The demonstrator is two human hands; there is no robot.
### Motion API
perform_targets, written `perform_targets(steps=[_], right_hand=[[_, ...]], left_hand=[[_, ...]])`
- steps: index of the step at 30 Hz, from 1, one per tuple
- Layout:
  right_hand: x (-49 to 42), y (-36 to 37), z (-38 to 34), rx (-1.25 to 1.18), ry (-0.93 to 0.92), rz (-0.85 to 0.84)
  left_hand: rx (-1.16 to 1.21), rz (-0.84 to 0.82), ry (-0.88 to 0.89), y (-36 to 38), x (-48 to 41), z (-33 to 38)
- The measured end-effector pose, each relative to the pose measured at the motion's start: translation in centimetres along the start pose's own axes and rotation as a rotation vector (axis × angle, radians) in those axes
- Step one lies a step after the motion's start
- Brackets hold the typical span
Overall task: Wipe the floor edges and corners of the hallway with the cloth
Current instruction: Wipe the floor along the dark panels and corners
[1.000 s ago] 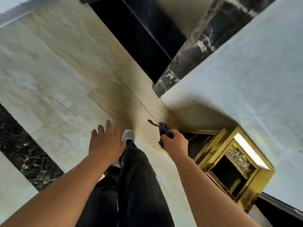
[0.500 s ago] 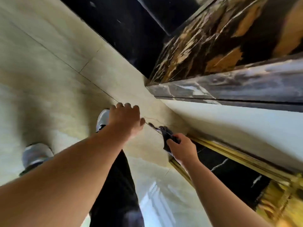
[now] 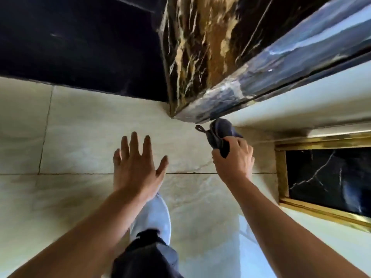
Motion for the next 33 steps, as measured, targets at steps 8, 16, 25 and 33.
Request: perform_targets(steps=[8,16,25,33], right_hand=[[-2.4,9.1,2.0,-0.189,0.019,-0.231],[0.0,10.8,-1.5,-0.089,-0.399,-0.254],[-8.0,8.6,15.0,-0.177,0.249,-0.116],[-6.2,9.9,5.5,-0.187,0.076,-0.061]], left_hand=[[-0.207,0.142,0.211,2.8,-8.3,1.5],[-0.361,0.156,0.310,3.5,-9.4,1.3],[-0.450,0.183,0.343,4.2,-8.4,-0.8],[-0.373,0.264,0.336,3.7,-8.4,0.2]])
Point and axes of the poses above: each hand's wrist, its own x-axis away from the middle knuckle, its own y-axis out of the palm, z = x × y, the point moved 6 cm from there along -x, towards the middle knuckle, and after that the axes turned 3 degrees about -x, right-handed, at the moved point
